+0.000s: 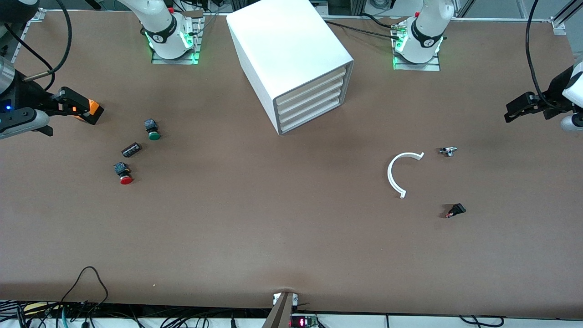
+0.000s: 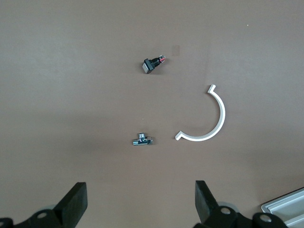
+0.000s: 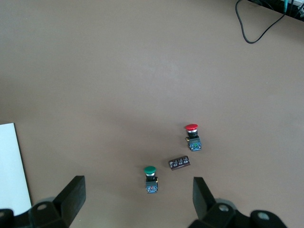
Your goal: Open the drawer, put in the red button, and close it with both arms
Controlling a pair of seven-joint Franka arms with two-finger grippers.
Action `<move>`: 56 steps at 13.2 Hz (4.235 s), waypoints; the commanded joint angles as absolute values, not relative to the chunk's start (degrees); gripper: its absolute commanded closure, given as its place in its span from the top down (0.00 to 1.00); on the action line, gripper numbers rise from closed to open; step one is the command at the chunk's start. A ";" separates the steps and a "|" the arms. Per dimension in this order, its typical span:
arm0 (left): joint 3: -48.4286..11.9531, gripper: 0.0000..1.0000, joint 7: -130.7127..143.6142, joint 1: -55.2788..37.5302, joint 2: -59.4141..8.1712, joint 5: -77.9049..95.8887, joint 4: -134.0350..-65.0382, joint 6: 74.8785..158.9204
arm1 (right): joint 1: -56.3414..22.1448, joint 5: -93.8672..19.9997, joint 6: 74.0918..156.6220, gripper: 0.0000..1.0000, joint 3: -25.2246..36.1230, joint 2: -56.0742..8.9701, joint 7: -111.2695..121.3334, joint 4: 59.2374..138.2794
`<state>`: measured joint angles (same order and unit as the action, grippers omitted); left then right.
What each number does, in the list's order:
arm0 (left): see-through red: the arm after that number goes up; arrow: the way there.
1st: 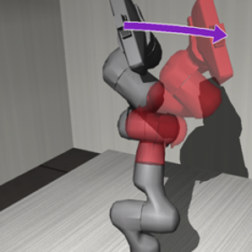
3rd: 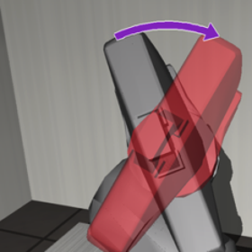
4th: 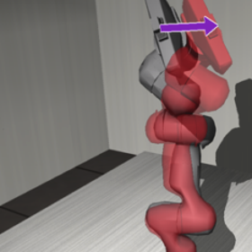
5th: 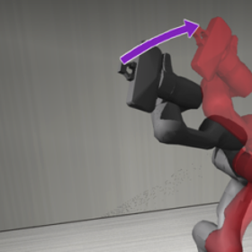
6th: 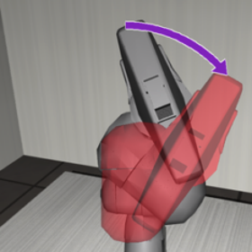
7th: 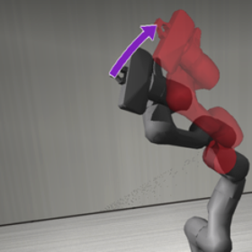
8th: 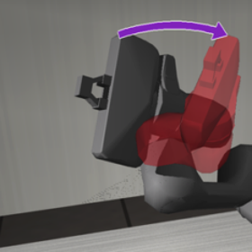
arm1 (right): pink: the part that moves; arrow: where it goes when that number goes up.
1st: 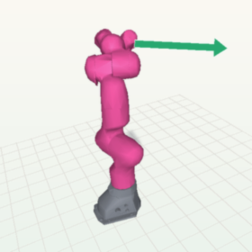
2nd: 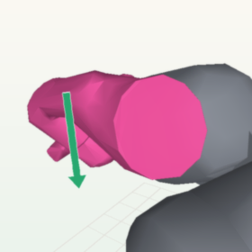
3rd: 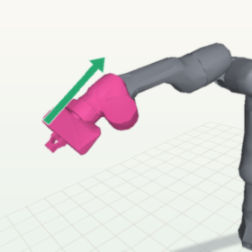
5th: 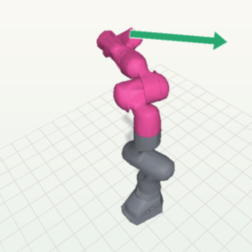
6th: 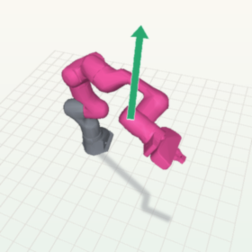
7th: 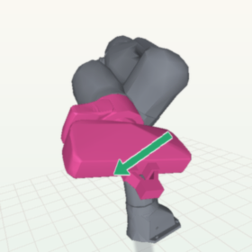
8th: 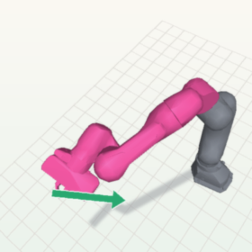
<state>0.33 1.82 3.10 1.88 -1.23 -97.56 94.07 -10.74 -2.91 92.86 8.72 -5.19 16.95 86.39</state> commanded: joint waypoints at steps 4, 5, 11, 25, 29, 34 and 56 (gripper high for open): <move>1.23 1.00 -5.59 2.37 2.20 -0.01 -98.35 94.39 | -10.20 -2.55 92.99 1.00 8.44 -5.19 17.93 86.04; 1.23 1.00 -7.45 2.29 1.76 1.04 -98.44 94.39 | -10.20 -2.55 92.99 1.00 8.44 -5.19 17.93 86.04; 0.97 1.00 -10.35 2.37 -5.87 15.70 -98.96 88.08 | -10.20 -2.55 92.99 1.00 8.44 -5.27 17.93 86.04; -8.87 0.98 -33.11 1.23 -33.30 49.55 -99.75 79.54 | -9.67 -2.55 92.90 1.00 8.35 -5.27 17.93 86.04; -14.31 0.81 -44.45 0.53 -38.39 55.53 -101.42 81.38 | -9.76 -2.55 92.90 1.00 8.35 -5.27 17.93 86.04; -15.73 0.64 -56.41 -6.49 -43.06 62.39 -101.60 88.05 | -9.67 -2.55 92.90 1.00 8.35 -5.27 17.93 86.04; -15.56 0.09 -56.17 -13.71 -43.42 70.31 -105.21 93.08 | -9.75 -2.63 93.16 1.00 8.35 -5.27 17.15 86.04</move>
